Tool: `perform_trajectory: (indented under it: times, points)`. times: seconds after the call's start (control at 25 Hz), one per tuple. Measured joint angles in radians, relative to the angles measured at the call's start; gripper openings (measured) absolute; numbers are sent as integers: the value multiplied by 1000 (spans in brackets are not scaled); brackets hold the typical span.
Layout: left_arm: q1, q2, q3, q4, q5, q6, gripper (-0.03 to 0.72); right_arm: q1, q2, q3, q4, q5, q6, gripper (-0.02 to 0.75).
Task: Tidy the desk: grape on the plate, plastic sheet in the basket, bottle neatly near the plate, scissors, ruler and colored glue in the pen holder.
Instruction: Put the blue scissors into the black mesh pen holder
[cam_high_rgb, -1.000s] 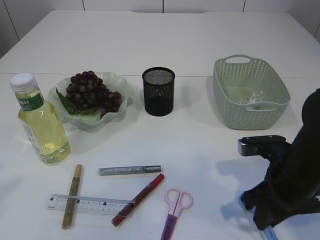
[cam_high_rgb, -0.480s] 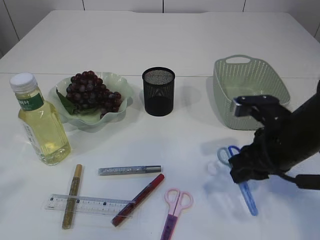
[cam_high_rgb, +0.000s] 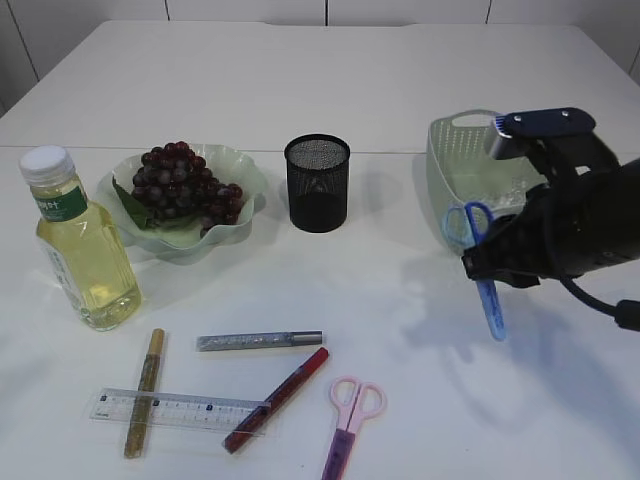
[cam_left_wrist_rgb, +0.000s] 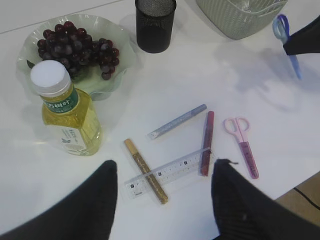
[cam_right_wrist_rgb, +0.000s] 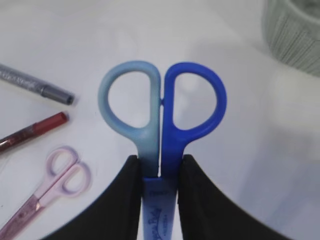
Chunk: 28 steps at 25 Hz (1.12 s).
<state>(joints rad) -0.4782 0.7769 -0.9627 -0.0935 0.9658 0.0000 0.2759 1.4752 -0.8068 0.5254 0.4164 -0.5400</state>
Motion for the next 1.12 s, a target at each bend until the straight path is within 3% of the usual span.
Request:
perform_trajectory:
  times: [0.2, 0.6, 0.92, 1.12]
  points:
    - [0, 0, 0, 0, 2, 0, 435, 0, 6, -46, 5, -113, -45, 188]
    - [0, 0, 0, 5, 2, 0, 435, 4, 158, -308, 14, -258, -85, 188]
    - [0, 0, 0, 13, -4, 0, 435, 110, 314, -430, 13, -437, -113, 188]
    - [0, 0, 0, 13, -5, 0, 435, 128, 421, -529, 9, -476, -116, 188]
